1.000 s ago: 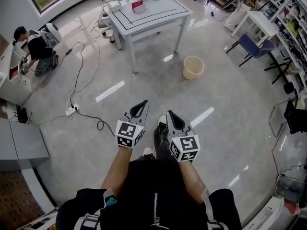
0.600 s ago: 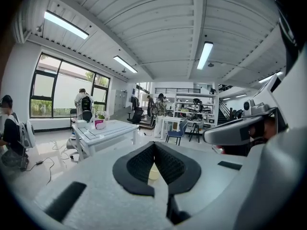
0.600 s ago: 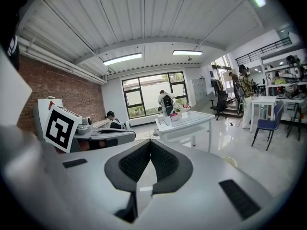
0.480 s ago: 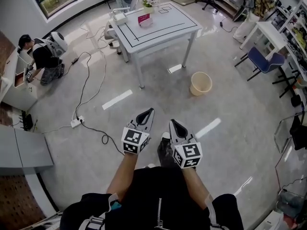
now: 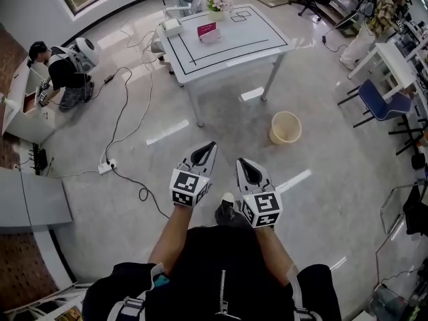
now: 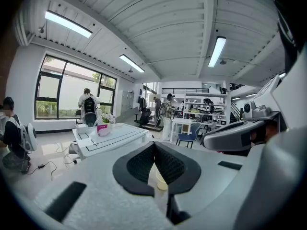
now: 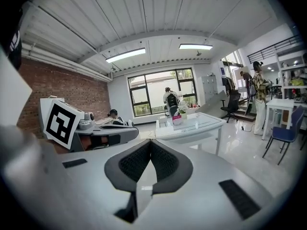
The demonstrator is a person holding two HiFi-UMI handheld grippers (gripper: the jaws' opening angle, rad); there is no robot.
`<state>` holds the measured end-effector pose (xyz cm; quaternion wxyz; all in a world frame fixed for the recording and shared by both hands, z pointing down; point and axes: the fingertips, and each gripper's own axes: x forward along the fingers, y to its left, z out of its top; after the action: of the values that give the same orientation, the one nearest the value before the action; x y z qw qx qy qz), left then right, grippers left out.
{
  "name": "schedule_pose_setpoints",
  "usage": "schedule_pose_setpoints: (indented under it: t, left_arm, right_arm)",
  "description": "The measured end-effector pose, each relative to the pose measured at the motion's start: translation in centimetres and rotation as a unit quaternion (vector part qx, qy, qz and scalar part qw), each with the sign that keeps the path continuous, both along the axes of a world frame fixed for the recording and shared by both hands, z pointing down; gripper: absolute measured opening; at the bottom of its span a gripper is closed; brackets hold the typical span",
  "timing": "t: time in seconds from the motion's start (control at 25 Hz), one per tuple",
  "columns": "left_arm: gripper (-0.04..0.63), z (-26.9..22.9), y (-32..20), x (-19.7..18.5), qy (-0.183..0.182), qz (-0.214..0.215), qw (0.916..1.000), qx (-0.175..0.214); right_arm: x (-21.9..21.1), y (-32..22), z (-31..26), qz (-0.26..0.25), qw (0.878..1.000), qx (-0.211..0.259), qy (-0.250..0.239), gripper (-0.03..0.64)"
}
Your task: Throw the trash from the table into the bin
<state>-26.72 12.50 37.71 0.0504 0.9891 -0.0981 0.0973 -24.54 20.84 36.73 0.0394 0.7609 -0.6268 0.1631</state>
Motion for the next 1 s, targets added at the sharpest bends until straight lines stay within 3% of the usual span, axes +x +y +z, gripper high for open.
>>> schedule_pose_setpoints:
  t: [0.28,0.6,1.0]
  left_arm:
    - [0.006,0.6,-2.3,4.3,-0.022,-0.02,0.9996,-0.001]
    - [0.006,0.8,-3.7,5.0,-0.03,-0.046,0.9985,0.003]
    - [0.006,1.5,-9.3,8.1,-0.021,-0.06,0.9979,-0.012]
  right_arm:
    - [4.7,-2.4,1.0,-0.029,0.999,-0.01,-0.015,0.009]
    - [5.5,-4.4,1.4,-0.064,0.998,-0.009,-0.023,0.009]
    - [9.4,-8.3,1.8,-0.053,0.998,-0.015,-0.023,0.009]
